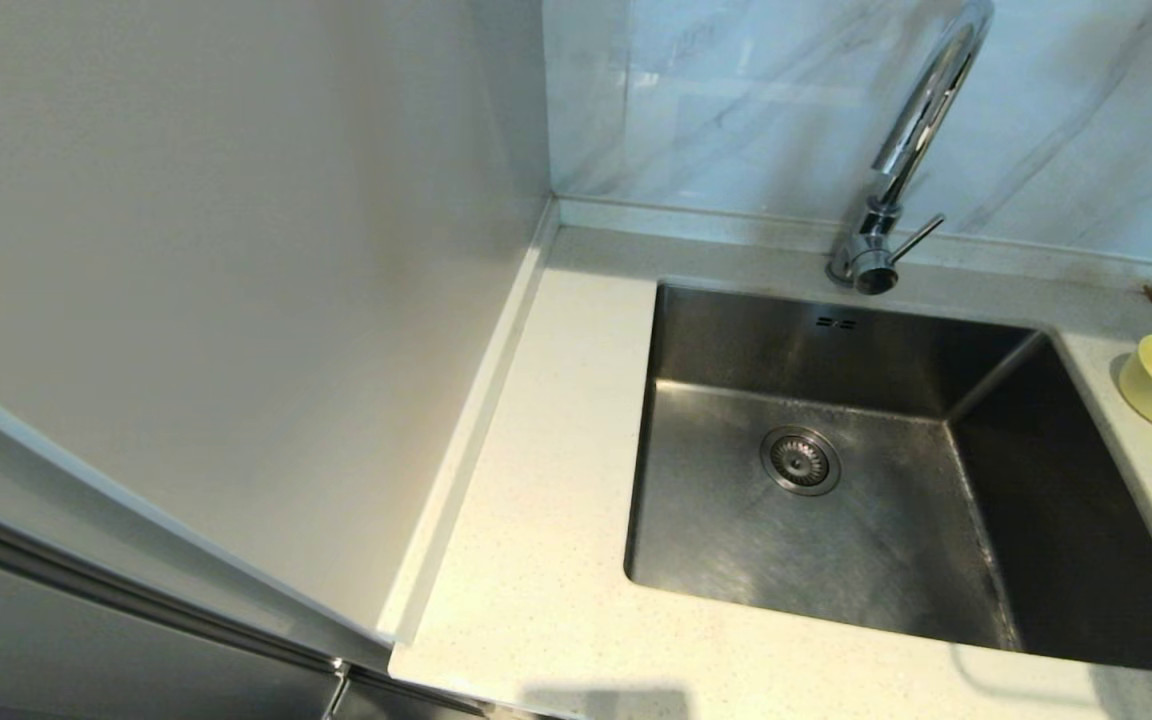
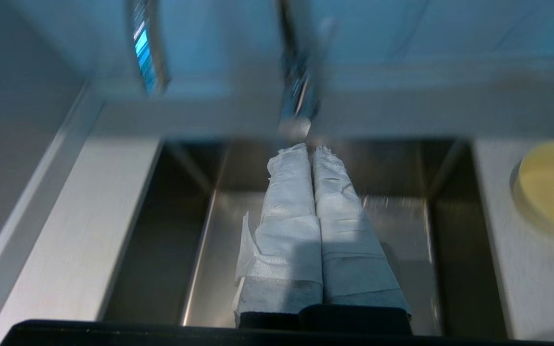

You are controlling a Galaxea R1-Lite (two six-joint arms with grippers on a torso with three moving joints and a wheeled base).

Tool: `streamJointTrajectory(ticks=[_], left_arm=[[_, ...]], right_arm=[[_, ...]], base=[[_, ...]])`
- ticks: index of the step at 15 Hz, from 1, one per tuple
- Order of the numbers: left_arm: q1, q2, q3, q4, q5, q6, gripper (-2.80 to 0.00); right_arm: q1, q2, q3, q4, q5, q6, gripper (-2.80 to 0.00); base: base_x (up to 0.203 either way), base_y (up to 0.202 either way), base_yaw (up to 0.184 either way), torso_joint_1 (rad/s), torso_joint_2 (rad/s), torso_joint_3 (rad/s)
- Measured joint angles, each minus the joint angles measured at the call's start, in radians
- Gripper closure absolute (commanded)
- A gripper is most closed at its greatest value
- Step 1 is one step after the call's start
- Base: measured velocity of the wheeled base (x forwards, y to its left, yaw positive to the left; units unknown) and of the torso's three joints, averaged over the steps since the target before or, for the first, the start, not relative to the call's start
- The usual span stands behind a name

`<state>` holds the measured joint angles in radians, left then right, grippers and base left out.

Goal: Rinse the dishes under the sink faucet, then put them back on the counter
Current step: Turn on the faucet

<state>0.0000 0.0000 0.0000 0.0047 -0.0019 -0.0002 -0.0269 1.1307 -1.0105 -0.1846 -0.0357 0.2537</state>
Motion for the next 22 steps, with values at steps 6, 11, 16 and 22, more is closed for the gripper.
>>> streamJointTrajectory(ticks=[6,11,16,22], left_arm=[[0.000,0.000,0.000,0.000,0.000,0.000,0.00],[0.000,0.000,0.000,0.000,0.000,0.000,0.00],[0.000,0.000,0.000,0.000,0.000,0.000,0.00],[0.000,0.000,0.000,0.000,0.000,0.000,0.00]], right_arm=[[-0.098,0.304,-0.221,-0.072,-0.075,0.511,0.00],[-0.165,0.486,-0.350,0.094,0.141,0.783,0.00],[-0.147,0.637,-0.505,0.068,0.189,0.683,0.00],[-0.095,0.713,-0.542,-0.099,0.127,0.388,0.00]], base=[[0.000,0.000,0.000,0.000,0.00,0.000],[0.000,0.000,0.000,0.000,0.00,0.000],[0.000,0.000,0.000,0.000,0.00,0.000],[0.000,0.000,0.000,0.000,0.00,0.000]])
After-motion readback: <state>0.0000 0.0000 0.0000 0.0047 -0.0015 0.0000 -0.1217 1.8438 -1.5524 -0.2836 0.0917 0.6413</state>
